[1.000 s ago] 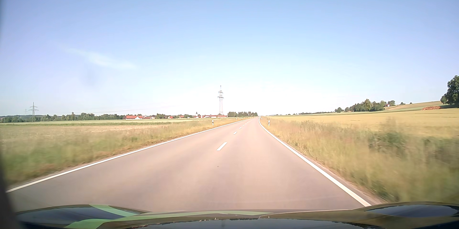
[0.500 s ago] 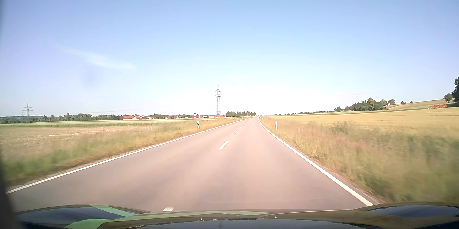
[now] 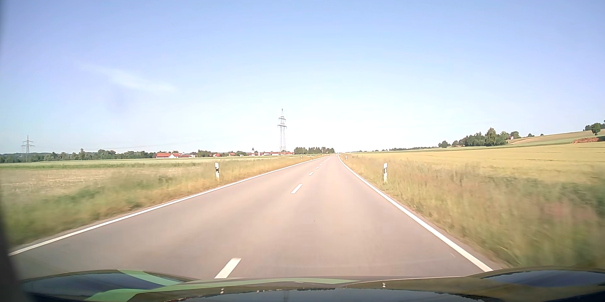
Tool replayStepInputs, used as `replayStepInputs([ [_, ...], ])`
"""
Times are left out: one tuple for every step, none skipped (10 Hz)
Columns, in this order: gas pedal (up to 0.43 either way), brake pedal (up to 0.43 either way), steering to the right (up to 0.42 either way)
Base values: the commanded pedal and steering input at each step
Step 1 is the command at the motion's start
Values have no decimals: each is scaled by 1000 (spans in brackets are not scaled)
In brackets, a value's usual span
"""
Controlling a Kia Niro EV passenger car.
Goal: Follow the waypoints while adhering to traffic rules and regulations
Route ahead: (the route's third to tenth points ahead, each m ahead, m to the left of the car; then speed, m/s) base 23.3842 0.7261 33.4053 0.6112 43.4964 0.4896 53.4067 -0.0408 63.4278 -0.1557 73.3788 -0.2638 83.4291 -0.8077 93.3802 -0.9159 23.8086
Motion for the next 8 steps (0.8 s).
replayStepInputs([
  [228,0,5],
  [228,0,5],
  [240,0,5],
  [240,0,5],
  [240,0,5],
  [240,0,4],
  [240,0,3],
  [240,0,3],
])
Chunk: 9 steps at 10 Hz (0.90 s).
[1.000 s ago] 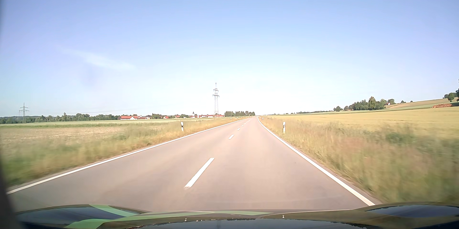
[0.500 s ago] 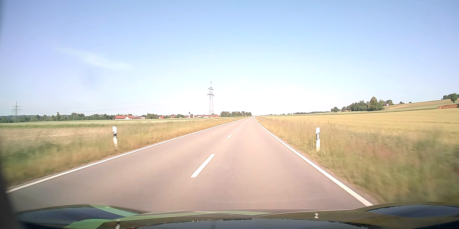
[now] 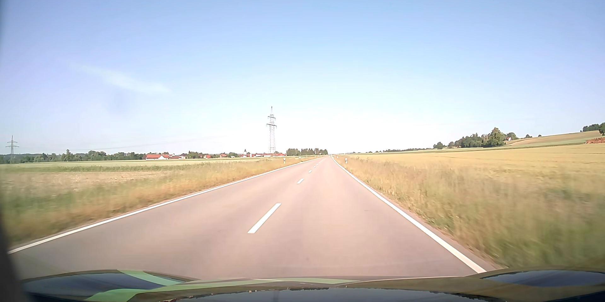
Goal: Follow the waypoints while adhering to traffic rules and regulations
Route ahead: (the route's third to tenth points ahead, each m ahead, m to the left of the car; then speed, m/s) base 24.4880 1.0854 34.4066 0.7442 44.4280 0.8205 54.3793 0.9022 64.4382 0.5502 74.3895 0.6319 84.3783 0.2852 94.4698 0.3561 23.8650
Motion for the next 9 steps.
replayStepInputs([
  [240,0,3],
  [240,0,2],
  [240,0,2],
  [240,0,1],
  [240,0,0],
  [240,0,0],
  [240,0,0],
  [240,0,-1],
  [240,0,0],
])
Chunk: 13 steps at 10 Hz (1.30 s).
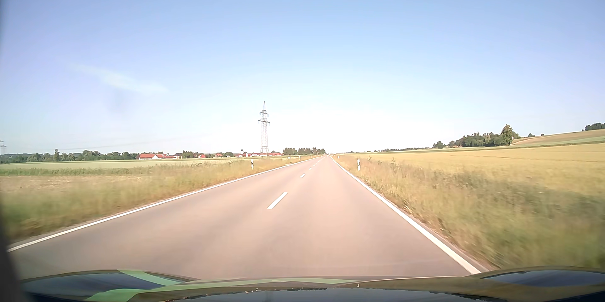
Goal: Follow the waypoints while adhering to traffic rules and regulations
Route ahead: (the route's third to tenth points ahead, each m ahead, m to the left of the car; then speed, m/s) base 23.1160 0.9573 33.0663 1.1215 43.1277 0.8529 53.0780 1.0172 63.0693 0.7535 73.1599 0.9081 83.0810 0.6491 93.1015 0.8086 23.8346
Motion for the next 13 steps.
replayStepInputs([
  [248,0,0],
  [260,0,0],
  [268,0,0],
  [280,0,0],
  [280,0,0],
  [280,0,0],
  [280,0,0],
  [280,0,0],
  [287,0,0],
  [287,0,0],
  [287,0,0],
  [268,0,0],
  [248,0,0],
])
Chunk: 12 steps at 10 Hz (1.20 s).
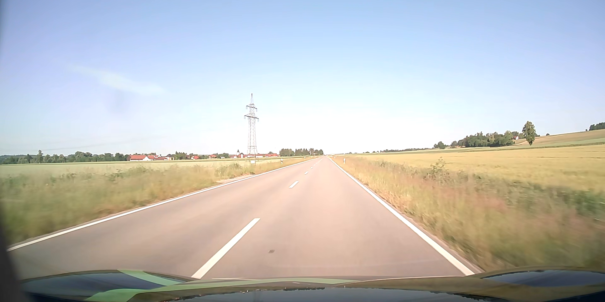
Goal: Follow the waypoints while adhering to traffic rules and regulations
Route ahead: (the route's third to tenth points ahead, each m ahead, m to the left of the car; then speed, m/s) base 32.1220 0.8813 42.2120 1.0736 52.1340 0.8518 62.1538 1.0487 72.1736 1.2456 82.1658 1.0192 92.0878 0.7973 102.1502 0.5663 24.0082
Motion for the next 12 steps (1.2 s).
replayStepInputs([
  [197,0,0],
  [157,0,0],
  [157,0,0],
  [169,0,0],
  [177,0,0],
  [197,0,0],
  [209,0,0],
  [228,0,0],
  [240,0,0],
  [260,0,0],
  [268,0,0],
  [268,0,0],
])
